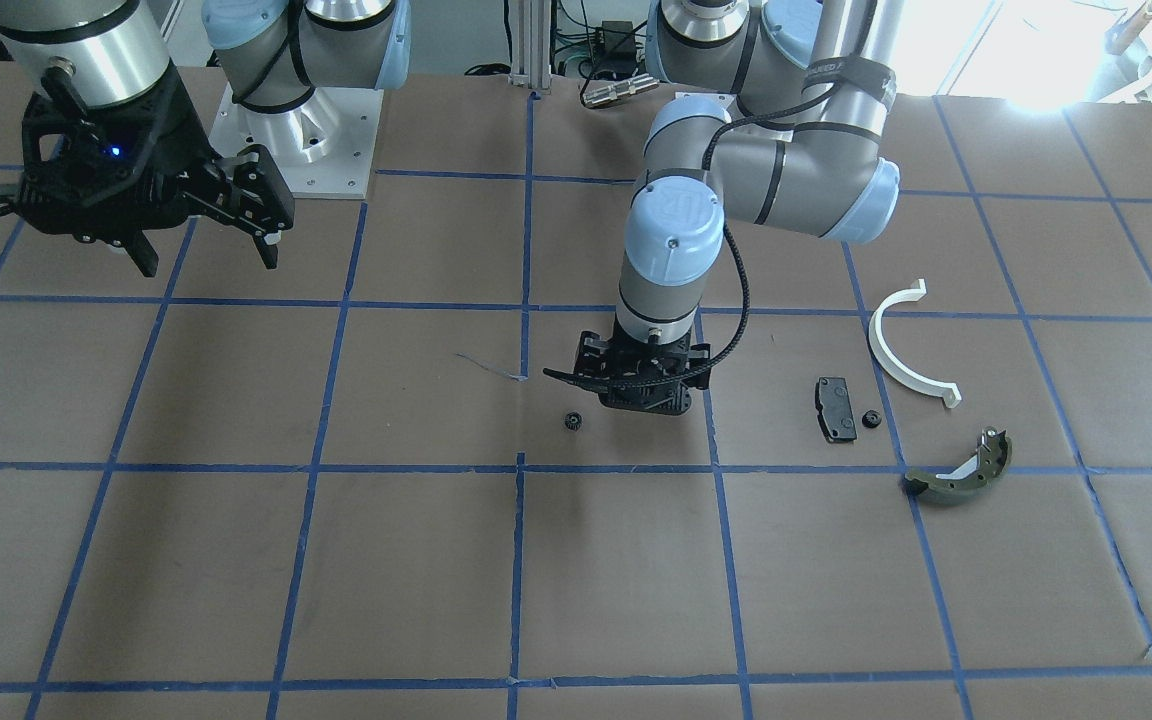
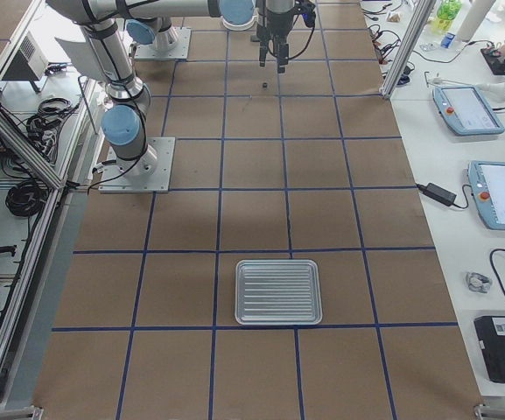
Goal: Place bearing gear from tray to pile
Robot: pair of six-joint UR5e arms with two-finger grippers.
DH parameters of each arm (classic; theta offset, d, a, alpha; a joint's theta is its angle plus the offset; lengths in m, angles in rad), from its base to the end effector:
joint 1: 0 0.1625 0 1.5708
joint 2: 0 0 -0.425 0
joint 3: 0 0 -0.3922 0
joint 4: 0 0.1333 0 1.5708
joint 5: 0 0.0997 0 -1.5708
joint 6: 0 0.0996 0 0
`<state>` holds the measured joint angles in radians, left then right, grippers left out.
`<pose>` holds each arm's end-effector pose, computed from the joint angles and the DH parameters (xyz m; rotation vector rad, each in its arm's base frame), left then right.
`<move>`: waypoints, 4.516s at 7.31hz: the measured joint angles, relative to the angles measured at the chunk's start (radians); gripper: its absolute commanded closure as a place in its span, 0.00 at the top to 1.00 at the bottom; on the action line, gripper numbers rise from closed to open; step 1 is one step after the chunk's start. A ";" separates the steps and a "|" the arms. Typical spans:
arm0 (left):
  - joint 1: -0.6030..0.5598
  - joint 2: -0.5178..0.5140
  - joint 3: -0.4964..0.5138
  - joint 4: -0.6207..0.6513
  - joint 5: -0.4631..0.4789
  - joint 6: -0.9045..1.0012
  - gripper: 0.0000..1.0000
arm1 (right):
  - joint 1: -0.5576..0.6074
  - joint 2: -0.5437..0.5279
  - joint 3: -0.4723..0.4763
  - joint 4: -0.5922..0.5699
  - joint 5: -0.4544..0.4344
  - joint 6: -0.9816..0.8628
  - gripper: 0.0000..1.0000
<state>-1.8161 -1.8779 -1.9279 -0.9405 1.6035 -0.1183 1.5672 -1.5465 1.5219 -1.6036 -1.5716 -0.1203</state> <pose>-0.2557 -0.4860 0.2230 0.1978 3.0967 0.0426 0.1314 -0.5081 0.5033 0.1828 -3.1306 0.0898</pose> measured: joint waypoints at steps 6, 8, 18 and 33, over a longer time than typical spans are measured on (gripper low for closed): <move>-0.095 -0.132 0.001 0.171 0.000 -0.135 0.51 | 0.004 0.003 -0.017 0.009 -0.020 0.014 1.00; -0.095 -0.134 0.003 0.182 -0.017 -0.148 0.33 | 0.004 -0.012 -0.012 0.012 -0.020 0.016 1.00; 0.168 0.009 0.027 -0.034 -0.054 0.159 0.13 | 0.002 -0.029 -0.001 0.044 -0.026 0.017 1.00; 0.640 0.077 -0.188 -0.019 0.082 0.798 1.00 | 0.002 -0.029 -0.002 0.028 -0.033 0.017 1.00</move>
<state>-1.1765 -1.8008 -2.1158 -0.9599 1.6859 0.6794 1.5693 -1.5759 1.5202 -1.5757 -1.6050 -0.1030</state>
